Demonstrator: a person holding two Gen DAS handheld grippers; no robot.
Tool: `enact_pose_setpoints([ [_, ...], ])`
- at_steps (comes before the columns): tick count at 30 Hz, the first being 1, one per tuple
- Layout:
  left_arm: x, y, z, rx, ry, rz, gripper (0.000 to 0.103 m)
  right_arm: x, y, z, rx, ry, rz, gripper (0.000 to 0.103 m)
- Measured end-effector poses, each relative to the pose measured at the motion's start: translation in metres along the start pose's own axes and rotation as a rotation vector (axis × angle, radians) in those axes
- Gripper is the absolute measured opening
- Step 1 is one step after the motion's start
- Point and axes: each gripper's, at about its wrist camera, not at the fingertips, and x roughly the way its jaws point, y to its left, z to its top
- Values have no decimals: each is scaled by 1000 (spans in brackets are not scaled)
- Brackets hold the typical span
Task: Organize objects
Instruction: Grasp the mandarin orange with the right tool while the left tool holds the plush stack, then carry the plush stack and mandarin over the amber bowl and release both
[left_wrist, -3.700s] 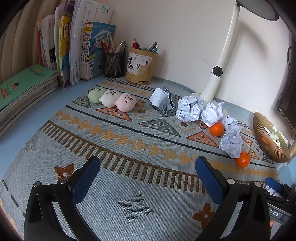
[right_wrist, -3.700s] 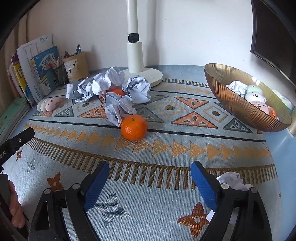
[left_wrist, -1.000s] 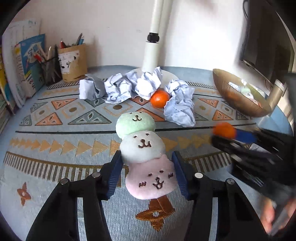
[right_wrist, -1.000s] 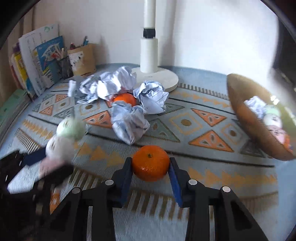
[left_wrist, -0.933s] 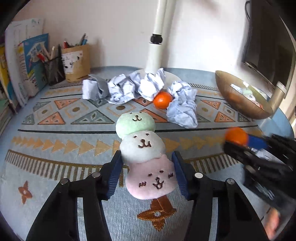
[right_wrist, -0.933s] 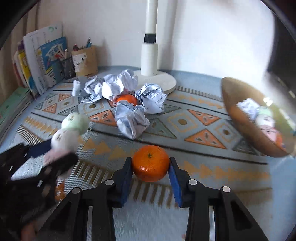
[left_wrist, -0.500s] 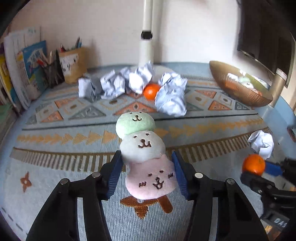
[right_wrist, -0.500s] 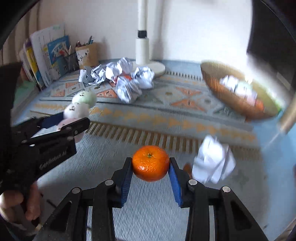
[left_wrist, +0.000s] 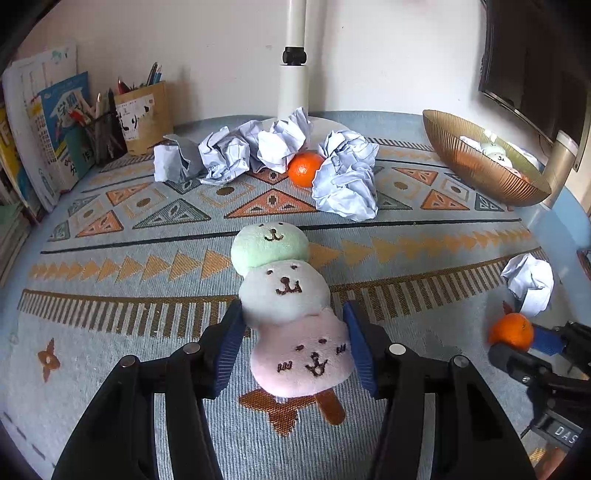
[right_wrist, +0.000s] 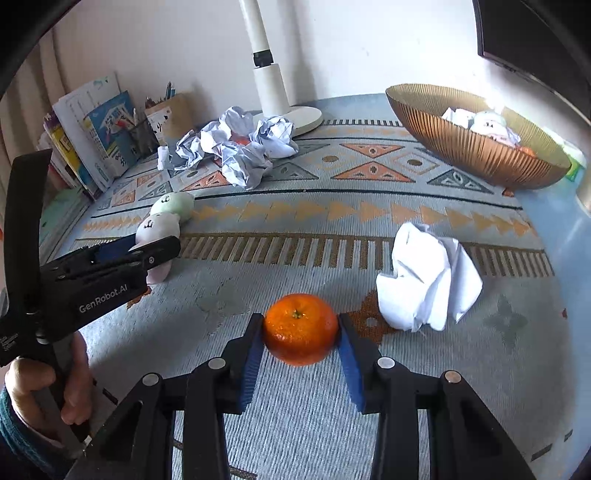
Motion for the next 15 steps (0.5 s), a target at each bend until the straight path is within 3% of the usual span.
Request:
enact_pose_setpoints([
  [2,-7,-7,1,30,-29,21,51,-6,2,1,-16,-14,1,37],
  [7,-43,-44,45,109,-133,-63,51,-58,-8,22,-25,-136,46,37],
  [12,-47,-96,120,151,-177,-232,51,-118,-61,68,51,-344,-56,37],
  [15,-23,-125,156,130,-143,-350,51,-132,-108,93,125,-408,-206,37],
])
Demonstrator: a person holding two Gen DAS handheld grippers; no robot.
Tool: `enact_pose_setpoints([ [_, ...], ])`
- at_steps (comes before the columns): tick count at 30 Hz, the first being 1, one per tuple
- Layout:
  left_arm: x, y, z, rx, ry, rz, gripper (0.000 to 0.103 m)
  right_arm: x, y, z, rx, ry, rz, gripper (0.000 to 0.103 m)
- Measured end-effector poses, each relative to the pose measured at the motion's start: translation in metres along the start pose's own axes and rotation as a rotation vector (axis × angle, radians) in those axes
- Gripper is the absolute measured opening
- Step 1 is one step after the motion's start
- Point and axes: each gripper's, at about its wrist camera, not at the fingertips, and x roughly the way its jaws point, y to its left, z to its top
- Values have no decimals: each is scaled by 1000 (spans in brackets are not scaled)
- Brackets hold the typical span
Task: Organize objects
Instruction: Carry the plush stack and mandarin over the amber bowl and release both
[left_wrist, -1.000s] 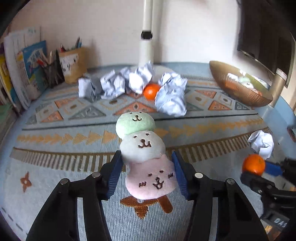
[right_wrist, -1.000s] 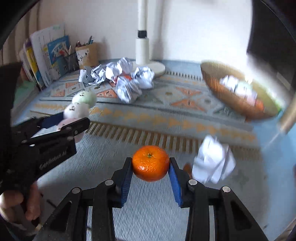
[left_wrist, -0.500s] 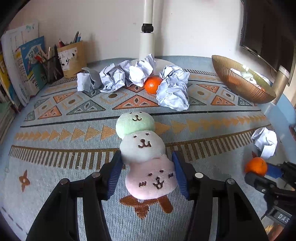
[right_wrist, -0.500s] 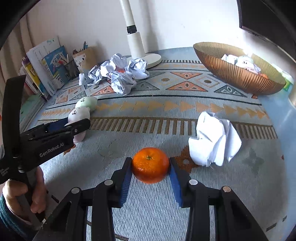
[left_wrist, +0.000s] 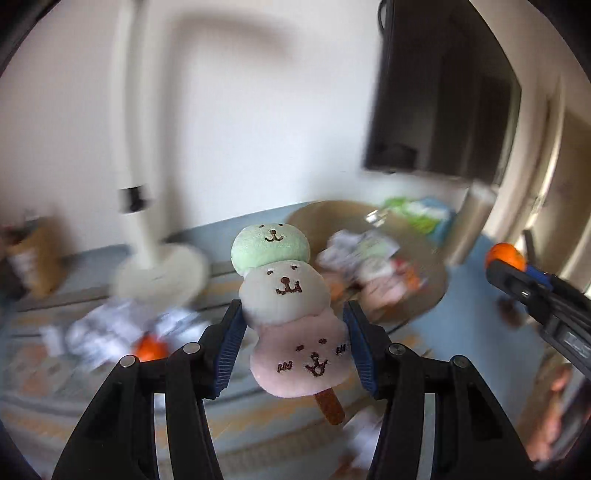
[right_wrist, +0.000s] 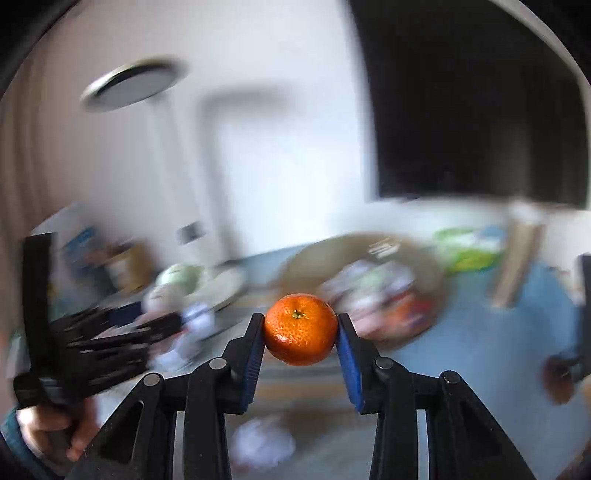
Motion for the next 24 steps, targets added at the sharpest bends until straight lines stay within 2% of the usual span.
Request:
enact_pose_setpoints([
  [2,25,-6,13,-21,24,-39,51,15,-33,18,52,2,-85,37],
  [5,59,-16,25,-36,58,-85,51,49,-72,34,151,78,-61,37],
  [8,83,-27,31,-24,67,-103,52,82,-88,41,194,123,-53,37],
  [10,92,-30,34,-38,54,-122,62,102,-90,44,205,155,-44,38],
  [11,95,-29,35,-50,50,-112,79,113,-92,46,210,172,-35,39],
  [12,95,-28,35,-62,50,-98,91,120,-94,47,216,188,-30,43],
  [14,91,-23,35,-85,40,-105,92,126,-101,50,232,197,-18,48],
  [16,84,-16,33,-92,42,-106,92,121,-104,47,224,182,-16,61],
  [19,63,-4,26,-107,32,-80,92,109,-105,39,218,166,-20,63],
  [24,3,26,2,-152,-18,-30,92,79,-85,22,221,174,51,63],
])
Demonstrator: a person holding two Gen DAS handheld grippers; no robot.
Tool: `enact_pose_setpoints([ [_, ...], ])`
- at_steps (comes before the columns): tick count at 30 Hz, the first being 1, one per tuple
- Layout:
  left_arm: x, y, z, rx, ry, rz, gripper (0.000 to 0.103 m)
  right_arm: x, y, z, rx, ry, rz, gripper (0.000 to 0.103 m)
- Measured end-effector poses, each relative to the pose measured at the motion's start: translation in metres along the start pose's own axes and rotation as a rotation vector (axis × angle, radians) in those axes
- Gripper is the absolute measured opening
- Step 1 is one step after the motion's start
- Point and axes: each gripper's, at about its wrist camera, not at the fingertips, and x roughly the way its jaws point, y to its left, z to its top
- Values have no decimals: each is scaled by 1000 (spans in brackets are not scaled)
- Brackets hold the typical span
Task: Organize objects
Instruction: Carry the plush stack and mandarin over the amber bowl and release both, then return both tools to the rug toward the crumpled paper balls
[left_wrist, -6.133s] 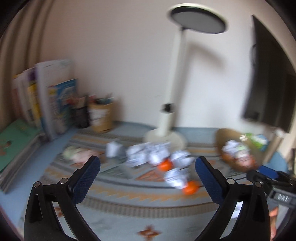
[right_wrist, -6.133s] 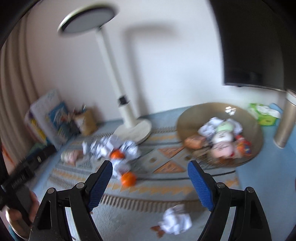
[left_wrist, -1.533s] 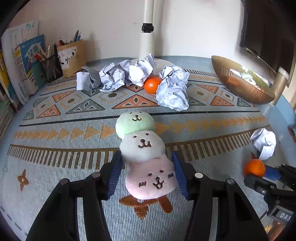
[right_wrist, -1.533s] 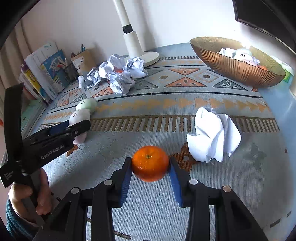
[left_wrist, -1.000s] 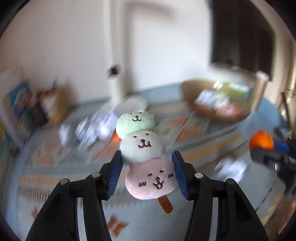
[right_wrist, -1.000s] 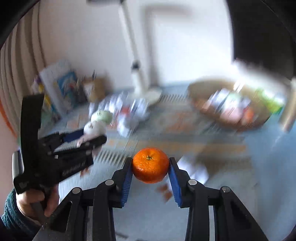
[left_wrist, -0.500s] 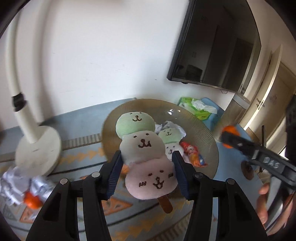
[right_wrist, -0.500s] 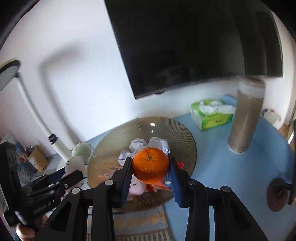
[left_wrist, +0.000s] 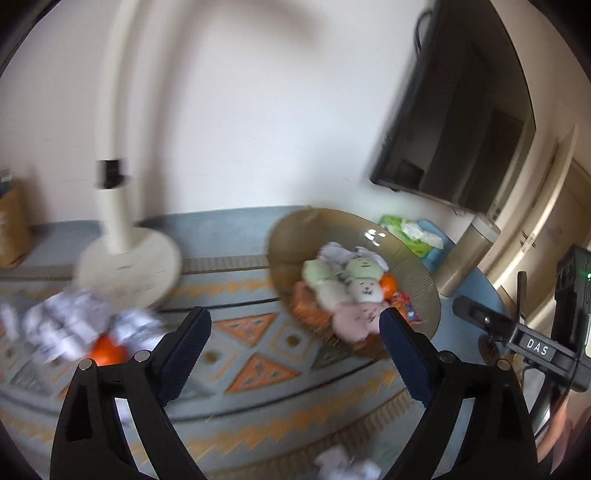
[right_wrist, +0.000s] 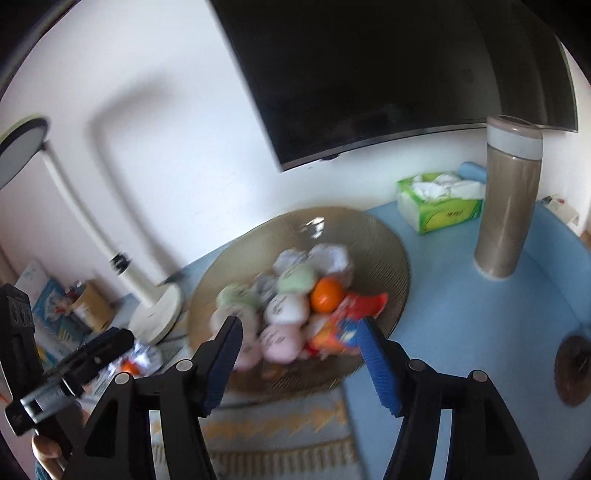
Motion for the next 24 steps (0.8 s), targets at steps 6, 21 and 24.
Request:
enact_pose_setpoints([
  [6,-87,58,-34,-105,-111,149,102,-24,49,-38,-87,12,65,64],
  [21,-74,156,-133,-213,-60,389,102,11,69,-127,-121,-1,171,82],
  [24,-76,152,-135,-184,-65,381,102,16,68,-128,-115,4,142,93],
])
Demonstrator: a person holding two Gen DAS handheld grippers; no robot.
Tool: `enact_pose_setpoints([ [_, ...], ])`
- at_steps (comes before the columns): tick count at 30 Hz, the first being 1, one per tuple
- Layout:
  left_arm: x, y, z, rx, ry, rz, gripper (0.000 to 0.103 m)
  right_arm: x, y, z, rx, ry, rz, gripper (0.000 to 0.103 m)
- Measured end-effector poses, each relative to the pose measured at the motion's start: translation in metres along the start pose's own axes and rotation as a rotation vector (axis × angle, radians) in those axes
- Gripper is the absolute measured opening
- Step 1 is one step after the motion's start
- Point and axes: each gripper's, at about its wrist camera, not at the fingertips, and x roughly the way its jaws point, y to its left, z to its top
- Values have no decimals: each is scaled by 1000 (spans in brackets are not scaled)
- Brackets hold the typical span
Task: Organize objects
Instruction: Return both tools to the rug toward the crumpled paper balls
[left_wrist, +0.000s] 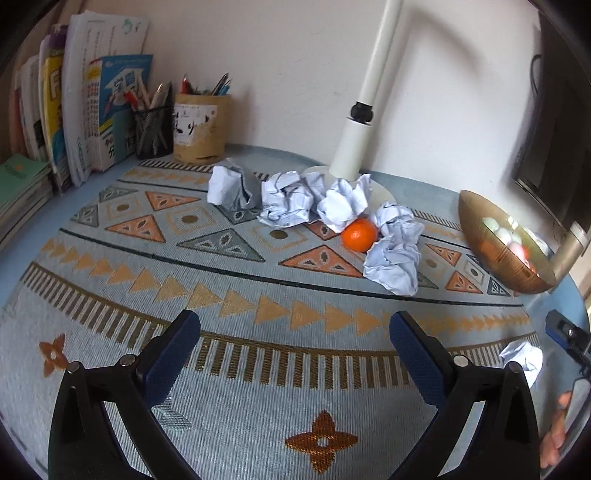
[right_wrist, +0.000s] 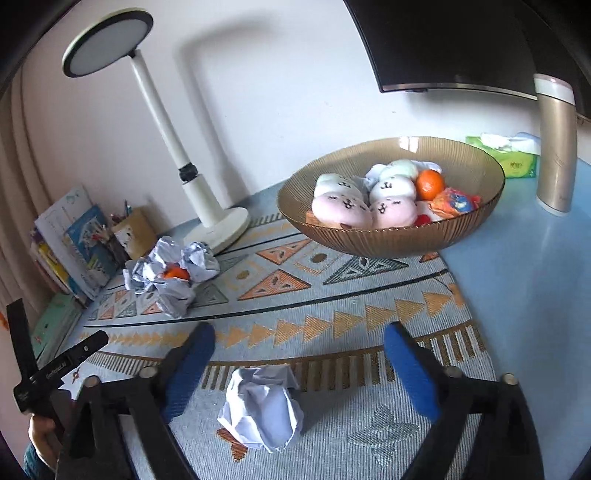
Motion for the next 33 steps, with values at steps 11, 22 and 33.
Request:
enact_pose_setpoints([
  [11,3,-8,-2,41,23,17,102,-2,-3,0,8,-6,-12,98],
  [22,7,-14,-3,64,50,16,102,1,7,-2,-43,1,-60,102],
  [33,20,-29,-4,138,122,68,102,-1,17,-5,-91,-8,-156,103],
])
